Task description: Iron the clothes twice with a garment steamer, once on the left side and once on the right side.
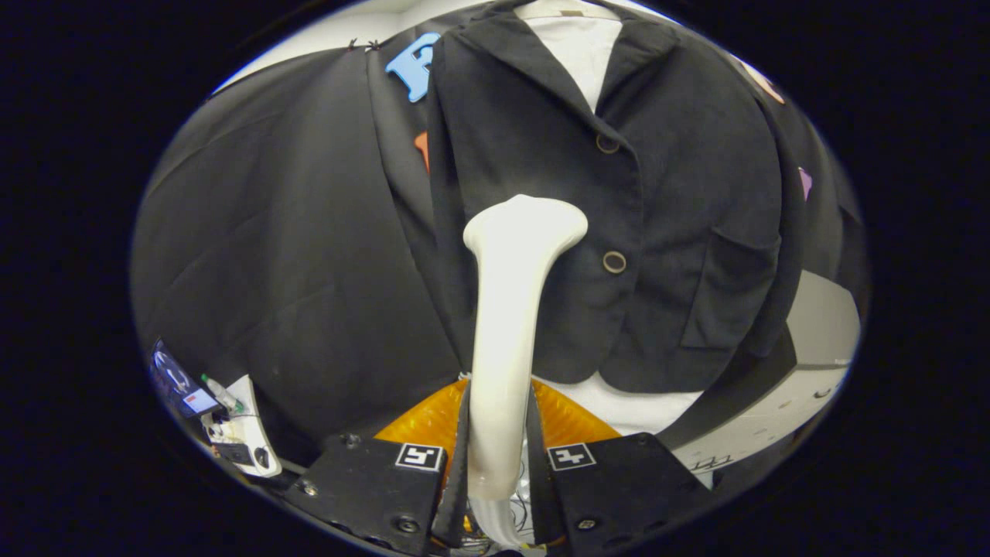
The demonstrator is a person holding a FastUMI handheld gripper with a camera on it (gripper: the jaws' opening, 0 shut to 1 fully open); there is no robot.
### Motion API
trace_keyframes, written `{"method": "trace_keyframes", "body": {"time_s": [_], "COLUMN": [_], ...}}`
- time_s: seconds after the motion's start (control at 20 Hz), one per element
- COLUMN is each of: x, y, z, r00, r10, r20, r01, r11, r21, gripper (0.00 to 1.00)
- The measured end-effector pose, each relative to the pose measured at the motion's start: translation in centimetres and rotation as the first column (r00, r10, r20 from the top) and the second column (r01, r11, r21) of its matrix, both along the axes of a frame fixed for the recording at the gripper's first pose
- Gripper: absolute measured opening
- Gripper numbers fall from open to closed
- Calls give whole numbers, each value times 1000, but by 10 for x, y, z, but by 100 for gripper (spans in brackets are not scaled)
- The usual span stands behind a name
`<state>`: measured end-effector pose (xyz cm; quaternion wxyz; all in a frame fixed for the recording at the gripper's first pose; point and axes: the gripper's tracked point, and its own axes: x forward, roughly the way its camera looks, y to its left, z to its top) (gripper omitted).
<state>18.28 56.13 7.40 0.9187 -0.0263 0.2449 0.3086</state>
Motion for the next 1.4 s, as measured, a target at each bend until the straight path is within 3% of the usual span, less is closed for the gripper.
{"method": "trace_keyframes", "body": {"time_s": [0.55, 0.95, 1.4], "x": [-2, -10, -47], "y": [-15, -33, -122], "z": [-67, -75, -88], "r00": [994, 991, 989], "r10": [-22, -43, -69], "r20": [-104, -124, -128], "r01": [15, 34, 69], "r11": [997, 997, 998], "r21": [-74, -75, -11], "gripper": [36, 36, 36]}}
